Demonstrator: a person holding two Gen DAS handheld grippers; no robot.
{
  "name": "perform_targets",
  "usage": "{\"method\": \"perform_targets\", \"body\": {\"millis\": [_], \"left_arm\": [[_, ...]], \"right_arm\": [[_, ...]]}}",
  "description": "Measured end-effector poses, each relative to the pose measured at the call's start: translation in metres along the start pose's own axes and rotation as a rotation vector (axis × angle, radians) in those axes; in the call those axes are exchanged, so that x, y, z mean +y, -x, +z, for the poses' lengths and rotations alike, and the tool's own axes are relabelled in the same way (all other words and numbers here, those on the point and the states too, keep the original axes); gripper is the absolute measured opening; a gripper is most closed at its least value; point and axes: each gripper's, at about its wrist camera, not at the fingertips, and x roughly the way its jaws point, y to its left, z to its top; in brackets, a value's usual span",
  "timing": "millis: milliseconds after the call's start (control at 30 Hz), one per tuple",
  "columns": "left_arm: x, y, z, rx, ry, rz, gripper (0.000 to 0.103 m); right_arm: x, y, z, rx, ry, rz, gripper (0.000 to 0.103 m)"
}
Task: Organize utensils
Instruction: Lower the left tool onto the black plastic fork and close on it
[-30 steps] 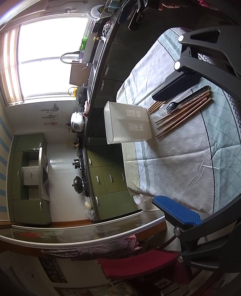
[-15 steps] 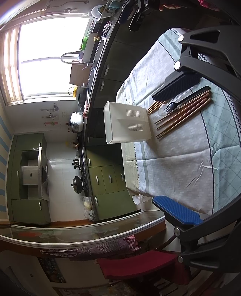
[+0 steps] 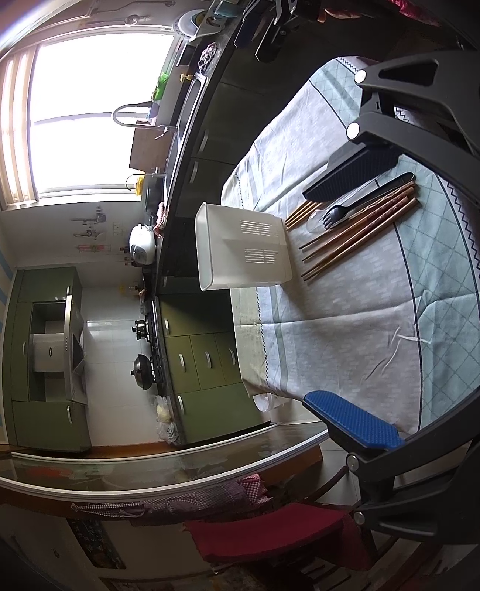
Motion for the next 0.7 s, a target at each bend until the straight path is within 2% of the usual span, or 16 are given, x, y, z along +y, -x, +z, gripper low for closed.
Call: {"method": "perform_targets", "body": {"millis": [167,333,367,433,533,633,700], "left_arm": [[-0.007,-0.021,0.006,0.077,-0.006,0.004,0.097],[-0.014,-0.055,0.010,0.201,0.001,-0.026,0.096],[-0.016,-0.062,0.010,0.223,-0.002,-0.029,0.094],[-0.021,-0.080,0.012,0.289,-0.003,-0.042,0.081],[-0.031,-0.105,0.012,0.387,-0.002,-0.090,0.070],[-0.048,-0.124,0.010,0.460,-0.023,-0.118,0.065],[-0.058,-0.138,0.008,0.509,-0.031,-0.129,0.061]], "right_arm": [[-0.010,-0.019,-0.005,0.067,-0.027,0.035,0.099],[-0.030,-0.046,-0.008,0.131,-0.064,0.015,0.099],[-0.033,-0.051,-0.008,0.143,-0.070,0.013,0.099],[-0.040,-0.063,-0.007,0.170,-0.086,0.019,0.099],[-0.051,-0.084,-0.006,0.240,-0.117,0.080,0.099],[-0.059,-0.103,-0.003,0.294,-0.123,0.101,0.097],[-0.060,-0.113,-0.001,0.325,-0.109,0.085,0.083]]}}
